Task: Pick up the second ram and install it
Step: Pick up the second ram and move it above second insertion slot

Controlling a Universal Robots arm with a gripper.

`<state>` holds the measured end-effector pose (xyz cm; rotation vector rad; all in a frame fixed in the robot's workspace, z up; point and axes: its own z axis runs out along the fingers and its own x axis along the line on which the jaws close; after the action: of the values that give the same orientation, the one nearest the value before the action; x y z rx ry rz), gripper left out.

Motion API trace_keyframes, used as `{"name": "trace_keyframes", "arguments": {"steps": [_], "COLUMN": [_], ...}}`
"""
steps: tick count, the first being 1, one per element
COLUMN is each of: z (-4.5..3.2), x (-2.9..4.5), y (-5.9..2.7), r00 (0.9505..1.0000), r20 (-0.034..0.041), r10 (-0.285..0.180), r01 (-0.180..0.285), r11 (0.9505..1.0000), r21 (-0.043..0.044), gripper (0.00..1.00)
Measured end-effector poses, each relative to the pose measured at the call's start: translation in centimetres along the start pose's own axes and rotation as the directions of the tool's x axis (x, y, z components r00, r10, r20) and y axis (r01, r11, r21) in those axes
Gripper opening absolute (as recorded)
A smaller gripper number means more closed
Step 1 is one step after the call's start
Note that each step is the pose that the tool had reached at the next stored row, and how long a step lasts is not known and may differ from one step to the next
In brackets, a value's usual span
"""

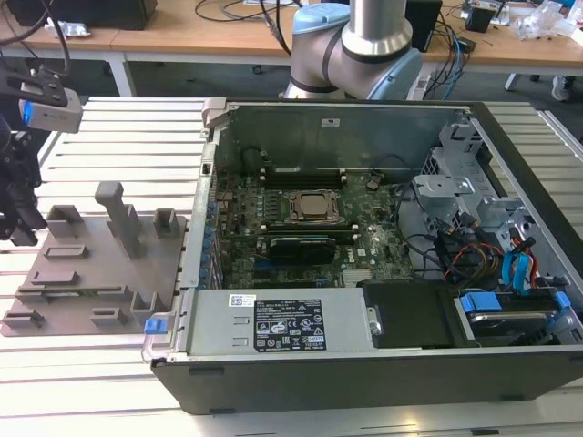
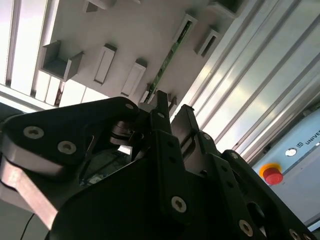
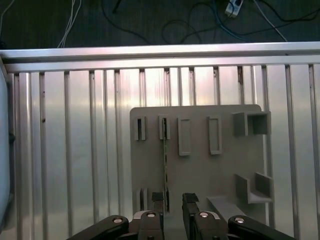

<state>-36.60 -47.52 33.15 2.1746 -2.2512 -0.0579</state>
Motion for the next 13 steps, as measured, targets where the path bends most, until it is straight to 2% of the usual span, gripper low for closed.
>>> {"name": "trace_keyframes", "arguments": {"steps": [13], "z": [1.9], "x": [0.04], "y": [-0.06], "r00": [1.0], "r20": [0.0], "r10": [0.0], "r01": [0.0], "r11": [1.0], "r21": [0.0], "gripper": [0.3]}}
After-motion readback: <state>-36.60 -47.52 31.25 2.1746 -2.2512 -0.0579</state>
